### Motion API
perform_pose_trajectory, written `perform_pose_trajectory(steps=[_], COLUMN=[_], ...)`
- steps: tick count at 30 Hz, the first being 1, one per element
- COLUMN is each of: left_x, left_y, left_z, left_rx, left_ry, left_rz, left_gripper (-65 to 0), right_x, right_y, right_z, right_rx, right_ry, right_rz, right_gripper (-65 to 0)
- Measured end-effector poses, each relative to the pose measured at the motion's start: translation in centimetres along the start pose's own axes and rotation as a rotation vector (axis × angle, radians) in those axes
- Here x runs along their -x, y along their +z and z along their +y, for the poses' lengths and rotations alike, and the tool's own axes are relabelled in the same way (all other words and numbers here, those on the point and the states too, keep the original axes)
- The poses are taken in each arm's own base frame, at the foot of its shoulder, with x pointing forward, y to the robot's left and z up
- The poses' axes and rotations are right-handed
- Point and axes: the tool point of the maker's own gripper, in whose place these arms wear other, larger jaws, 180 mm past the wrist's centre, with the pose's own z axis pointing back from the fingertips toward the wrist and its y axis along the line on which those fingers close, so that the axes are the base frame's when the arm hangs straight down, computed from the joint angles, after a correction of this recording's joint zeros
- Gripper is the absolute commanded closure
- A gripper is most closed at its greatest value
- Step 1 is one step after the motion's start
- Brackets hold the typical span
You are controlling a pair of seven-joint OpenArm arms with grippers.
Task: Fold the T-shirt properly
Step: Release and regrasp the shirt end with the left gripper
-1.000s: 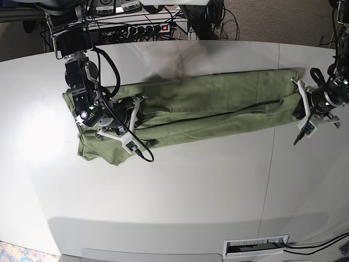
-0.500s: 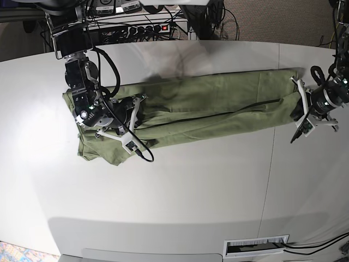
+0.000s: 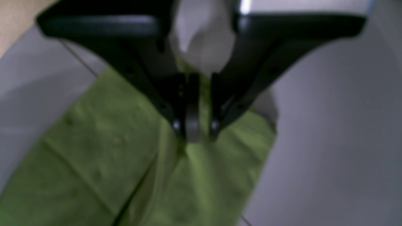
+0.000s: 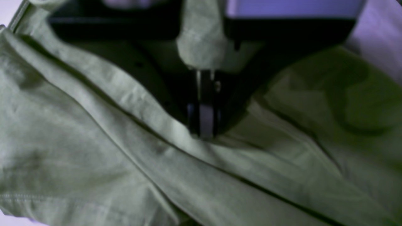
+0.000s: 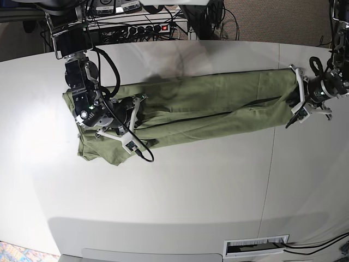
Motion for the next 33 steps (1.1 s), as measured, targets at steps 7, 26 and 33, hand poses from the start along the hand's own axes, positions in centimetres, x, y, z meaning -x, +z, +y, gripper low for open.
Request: perform_pose_trajectory(steps=[7, 26, 33], left_x=[1.9, 1.0, 2.8], left_y=[0.3, 2.4, 2.1], left_z=[-2.6, 1.8, 1.8], left_rx=[0.139, 0.051, 0.095], left_ry=[0.091, 0.297, 0.4], left_rz=[0.109, 0.151, 0.169], left_gripper=[-4.5, -20.1, -20.1], right_x=[0.0, 0.0, 0.0], right_y=[0.0, 0.0, 0.0], right_z=[0.0, 0.0, 0.0], right_rx=[0.0, 0.002, 0.002], right_ry=[0.0, 0.001, 0.001], right_rz=[0.0, 0.0, 0.0], right_gripper=[-1.4, -1.4, -1.4])
